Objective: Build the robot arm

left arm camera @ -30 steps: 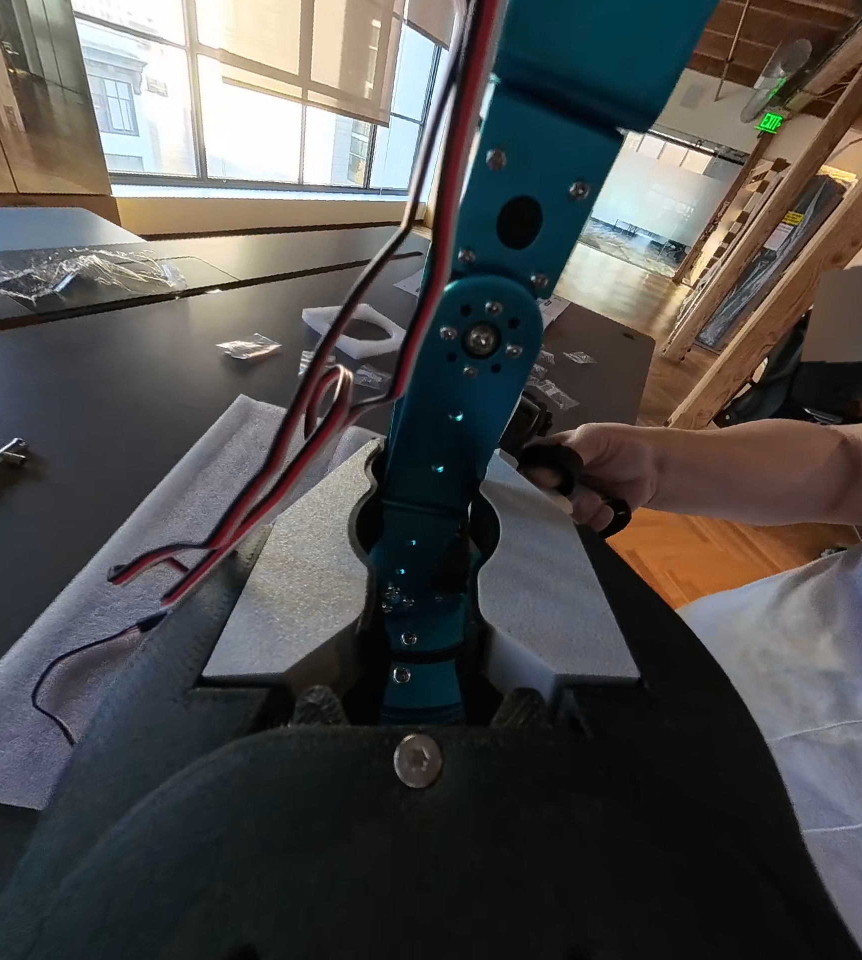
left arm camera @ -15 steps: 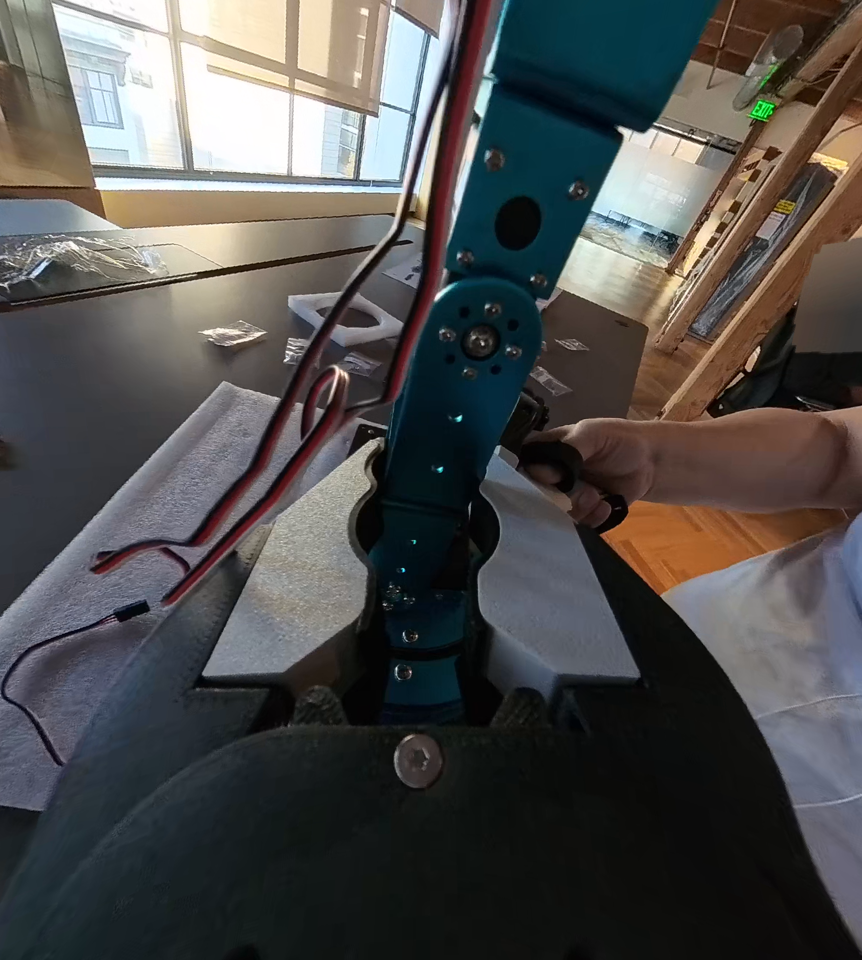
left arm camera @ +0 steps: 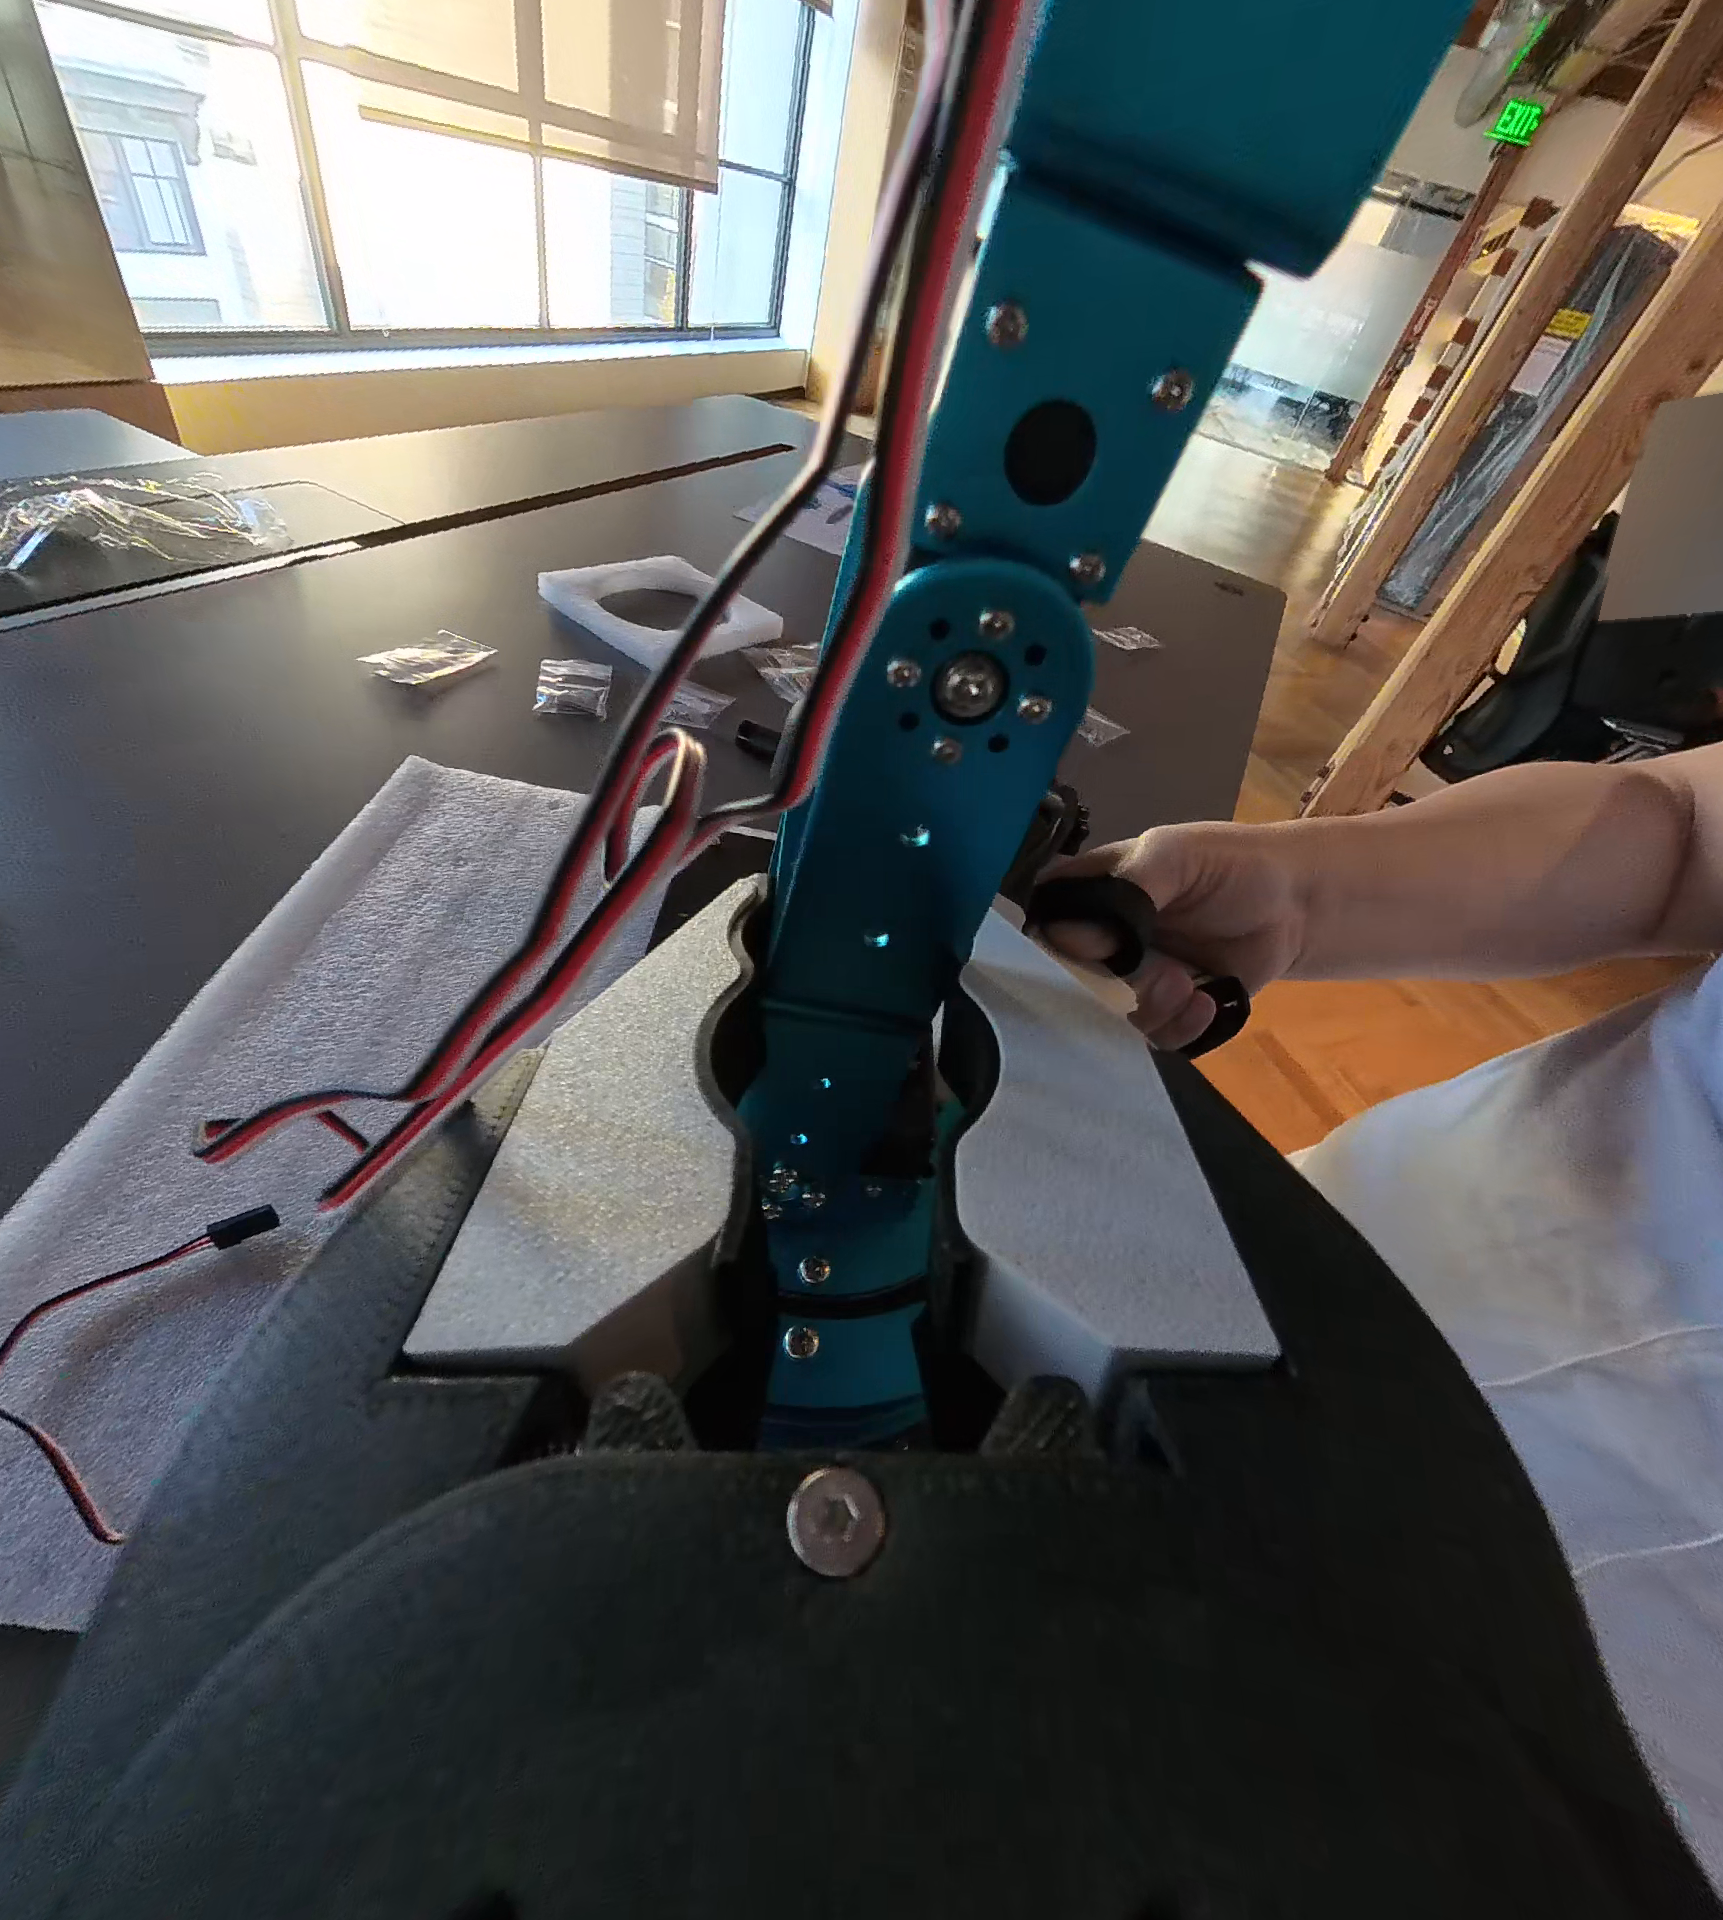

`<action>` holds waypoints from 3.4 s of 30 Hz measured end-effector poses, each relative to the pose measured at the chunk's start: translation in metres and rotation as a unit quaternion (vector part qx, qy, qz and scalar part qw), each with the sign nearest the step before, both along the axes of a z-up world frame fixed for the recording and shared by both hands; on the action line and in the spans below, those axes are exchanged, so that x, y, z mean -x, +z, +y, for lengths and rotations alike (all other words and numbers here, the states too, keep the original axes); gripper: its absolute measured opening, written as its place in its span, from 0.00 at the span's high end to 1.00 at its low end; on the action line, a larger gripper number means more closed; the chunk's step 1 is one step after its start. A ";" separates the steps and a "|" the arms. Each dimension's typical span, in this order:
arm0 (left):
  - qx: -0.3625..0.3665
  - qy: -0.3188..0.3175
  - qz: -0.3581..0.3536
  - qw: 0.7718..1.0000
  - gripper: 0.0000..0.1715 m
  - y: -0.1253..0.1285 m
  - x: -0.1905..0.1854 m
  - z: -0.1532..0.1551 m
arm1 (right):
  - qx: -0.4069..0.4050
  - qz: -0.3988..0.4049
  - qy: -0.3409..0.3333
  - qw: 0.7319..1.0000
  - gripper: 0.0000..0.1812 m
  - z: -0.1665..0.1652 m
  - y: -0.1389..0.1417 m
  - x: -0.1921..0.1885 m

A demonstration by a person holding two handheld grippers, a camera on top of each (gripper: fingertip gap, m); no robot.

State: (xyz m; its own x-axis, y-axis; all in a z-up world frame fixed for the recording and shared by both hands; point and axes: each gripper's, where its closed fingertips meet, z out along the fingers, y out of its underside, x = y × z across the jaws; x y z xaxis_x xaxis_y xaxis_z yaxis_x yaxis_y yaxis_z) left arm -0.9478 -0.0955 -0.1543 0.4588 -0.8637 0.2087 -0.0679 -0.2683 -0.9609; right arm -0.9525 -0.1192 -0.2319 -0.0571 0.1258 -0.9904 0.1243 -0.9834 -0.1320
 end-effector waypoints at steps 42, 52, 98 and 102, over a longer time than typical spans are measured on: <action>0.005 0.162 -0.130 0.978 0.78 0.009 0.059 -0.036 | -0.261 -0.020 -0.018 0.965 0.79 0.023 0.019 -0.103; 0.075 0.331 -0.109 0.934 0.81 -0.063 0.125 -0.145 | -0.492 -0.009 -0.135 0.860 0.84 0.019 0.026 -0.134; 0.101 0.238 -0.132 0.957 0.85 -0.372 0.339 -0.265 | -0.417 -0.125 -0.539 0.721 0.82 0.081 0.039 -0.199; 0.054 0.214 -0.081 0.972 0.89 -0.339 0.332 -0.242 | -0.409 -0.130 -0.531 0.730 0.84 0.084 0.036 -0.197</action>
State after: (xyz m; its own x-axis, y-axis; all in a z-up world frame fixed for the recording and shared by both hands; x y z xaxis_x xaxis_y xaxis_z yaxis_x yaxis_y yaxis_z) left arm -1.2796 -0.3377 -0.4932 0.7249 -0.5699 0.3870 0.2228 -0.3376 -0.9145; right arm -0.7559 -0.0351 -0.1961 0.6804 0.5176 -0.5187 -0.5259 -0.1481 -0.8376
